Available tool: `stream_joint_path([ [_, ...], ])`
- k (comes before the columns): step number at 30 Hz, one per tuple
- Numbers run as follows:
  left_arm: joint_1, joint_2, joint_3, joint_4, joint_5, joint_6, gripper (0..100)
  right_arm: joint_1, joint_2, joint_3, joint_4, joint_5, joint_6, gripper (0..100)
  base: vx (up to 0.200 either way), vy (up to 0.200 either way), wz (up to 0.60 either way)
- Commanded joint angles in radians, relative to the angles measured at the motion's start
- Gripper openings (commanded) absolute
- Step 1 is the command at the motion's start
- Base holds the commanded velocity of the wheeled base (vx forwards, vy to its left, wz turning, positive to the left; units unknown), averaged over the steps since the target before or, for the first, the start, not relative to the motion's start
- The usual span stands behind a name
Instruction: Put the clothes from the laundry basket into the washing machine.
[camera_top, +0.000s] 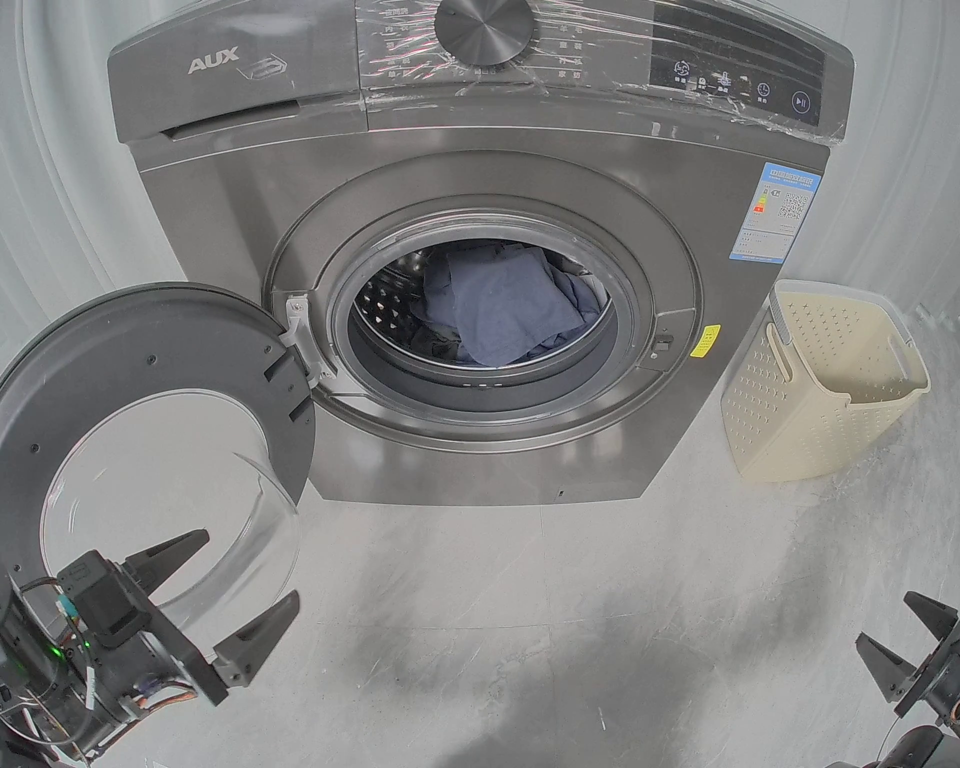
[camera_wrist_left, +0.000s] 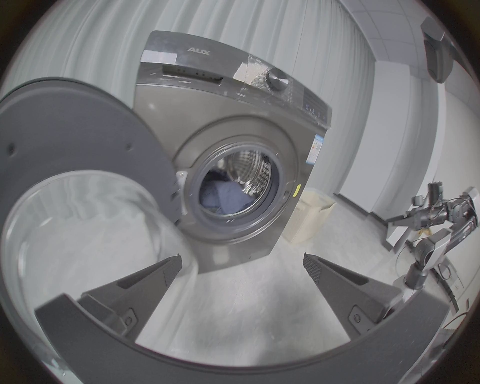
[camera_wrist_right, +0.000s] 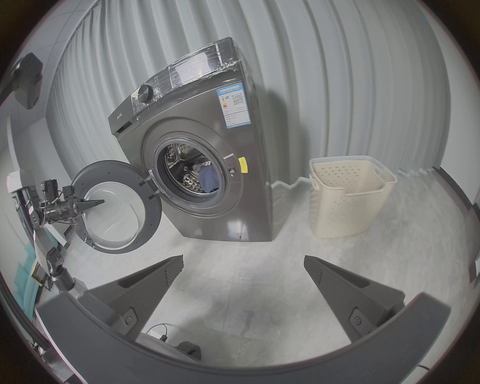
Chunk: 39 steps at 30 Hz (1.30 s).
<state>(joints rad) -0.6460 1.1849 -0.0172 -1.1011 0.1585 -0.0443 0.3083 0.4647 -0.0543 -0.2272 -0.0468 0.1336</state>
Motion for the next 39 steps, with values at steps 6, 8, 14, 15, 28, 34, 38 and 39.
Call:
stream_joint_path([
  [6, 0.2, -0.502, 0.016, 0.417, -0.008, 0.009, 100, -0.167, -0.37, 0.01, 0.151, -0.004, -0.012, 100, -0.067, 0.0, 0.0],
  [8, 0.256, -0.623, 0.017, 0.504, -0.013, 0.006, 100, -0.167, -0.37, 0.054, 0.134, -0.038, -0.011, 100, 0.0, 0.0, 0.0],
  [14, 0.463, -0.943, 0.016, 0.799, -0.129, 0.015, 100, -0.173, -0.368, 0.054, 0.152, -0.146, -0.014, 100, -0.1, 0.0, 0.0],
  [15, 0.496, -0.995, 0.016, 0.854, -0.162, 0.018, 100, -0.181, -0.368, 0.054, 0.154, -0.156, -0.012, 100, 0.0, 0.0, 0.0],
  [28, 0.652, -1.173, 0.017, 1.104, -0.137, 0.047, 100, -0.316, -0.454, 0.054, 0.224, 0.036, -0.109, 100, 0.0, 0.0, 0.0],
  [34, 0.647, -1.176, 0.017, 1.104, -0.128, 0.047, 100, -0.316, -0.451, 0.054, 0.224, 0.054, -0.146, 100, 0.0, 0.0, 0.0],
  [38, 0.644, -1.176, 0.017, 1.106, -0.142, 0.058, 100, -0.314, -0.454, 0.054, 0.223, 0.054, -0.138, 100, 0.0, 0.0, 0.0],
  [39, 0.646, -1.176, 0.017, 1.104, -0.142, 0.055, 100, -0.314, -0.454, 0.054, 0.224, 0.054, -0.143, 100, 0.0, 0.0, 0.0],
])
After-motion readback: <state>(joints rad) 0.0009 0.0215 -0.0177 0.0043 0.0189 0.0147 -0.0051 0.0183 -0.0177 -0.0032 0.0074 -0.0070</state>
